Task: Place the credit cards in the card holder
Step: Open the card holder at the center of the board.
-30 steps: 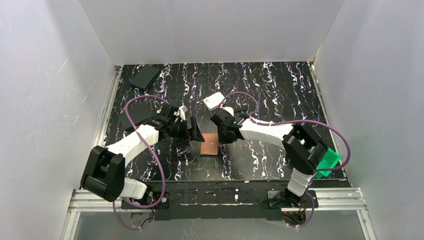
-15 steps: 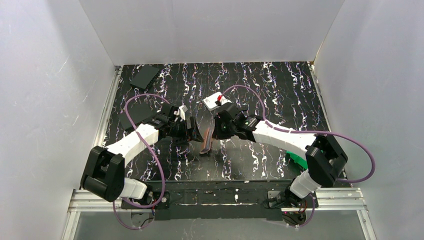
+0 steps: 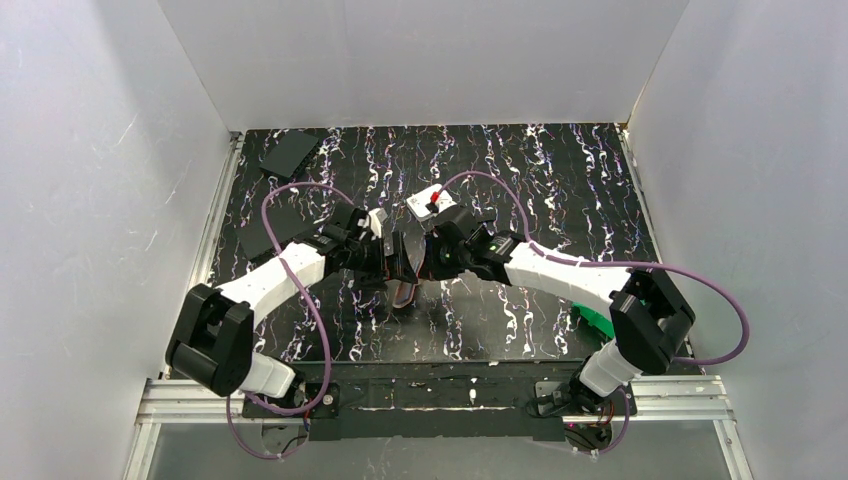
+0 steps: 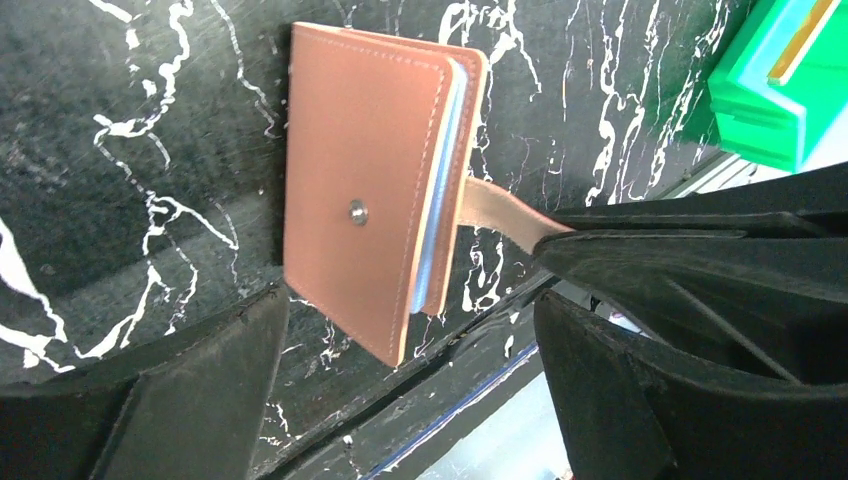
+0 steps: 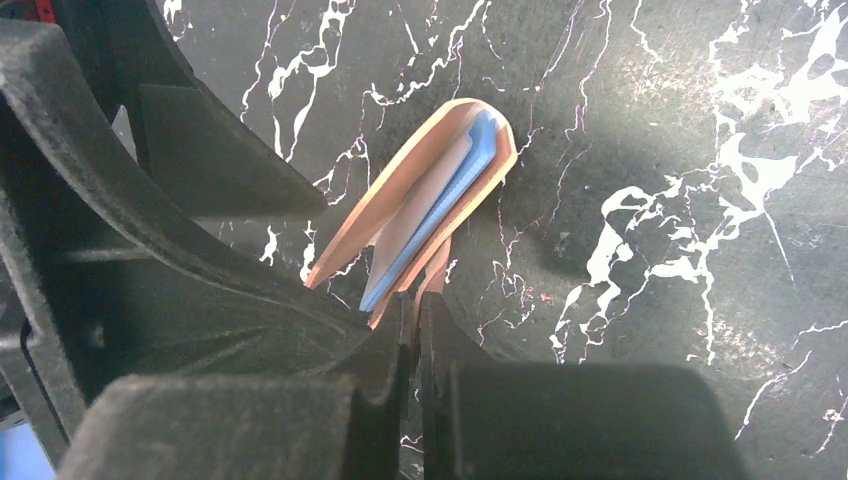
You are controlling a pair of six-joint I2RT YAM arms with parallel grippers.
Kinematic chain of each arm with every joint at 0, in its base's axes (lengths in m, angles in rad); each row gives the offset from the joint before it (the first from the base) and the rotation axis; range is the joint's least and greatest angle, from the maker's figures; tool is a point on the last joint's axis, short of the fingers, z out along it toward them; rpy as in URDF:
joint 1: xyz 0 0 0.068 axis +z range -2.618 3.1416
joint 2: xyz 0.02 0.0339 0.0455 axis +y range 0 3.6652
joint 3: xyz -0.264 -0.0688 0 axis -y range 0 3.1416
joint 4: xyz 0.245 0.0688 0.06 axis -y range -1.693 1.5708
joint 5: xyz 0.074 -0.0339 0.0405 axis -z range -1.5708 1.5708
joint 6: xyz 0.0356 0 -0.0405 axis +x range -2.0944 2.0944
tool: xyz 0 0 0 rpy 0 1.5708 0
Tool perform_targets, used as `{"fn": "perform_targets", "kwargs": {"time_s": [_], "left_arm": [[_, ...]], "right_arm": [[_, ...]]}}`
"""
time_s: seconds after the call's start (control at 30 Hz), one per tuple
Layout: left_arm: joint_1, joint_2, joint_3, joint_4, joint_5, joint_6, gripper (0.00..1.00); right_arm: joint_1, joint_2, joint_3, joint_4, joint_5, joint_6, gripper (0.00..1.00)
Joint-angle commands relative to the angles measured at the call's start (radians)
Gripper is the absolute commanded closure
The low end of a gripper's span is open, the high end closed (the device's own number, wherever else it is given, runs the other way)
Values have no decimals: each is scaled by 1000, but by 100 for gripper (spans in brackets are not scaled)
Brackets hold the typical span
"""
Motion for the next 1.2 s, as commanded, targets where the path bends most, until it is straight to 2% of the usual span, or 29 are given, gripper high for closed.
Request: {"fn": "perform_targets", "kwargs": {"time_s": [0.0,0.2,0.57,0.67,0.83,1.0,1.17], "left_arm": [[-18,33,61,-61,-63,20,12],[-18,39,48,-104,-169,39,27],[-19,70,22,-153,-289,69,65],[-17,33,-6,-124,-280,40,75],[-15,31,-14,-71,-212,12,85],[-15,103,-8,3,-110,-26,100],[-15,66,-35,68,-50,-67,100]], "right_arm": [[6,-28,-17,55,-11,-16,99],[2,-55,-47,32,29,-37,99],[-74,-99,-131,8,55,-125,99],[-78,-96,-139,-7,111,-179,99],[-81,-52,-148,-5,96,-253,98],[-82,-11,-130,-30,114,-262,80],[-79,-23,-63,-151,233,-280,58]]}}
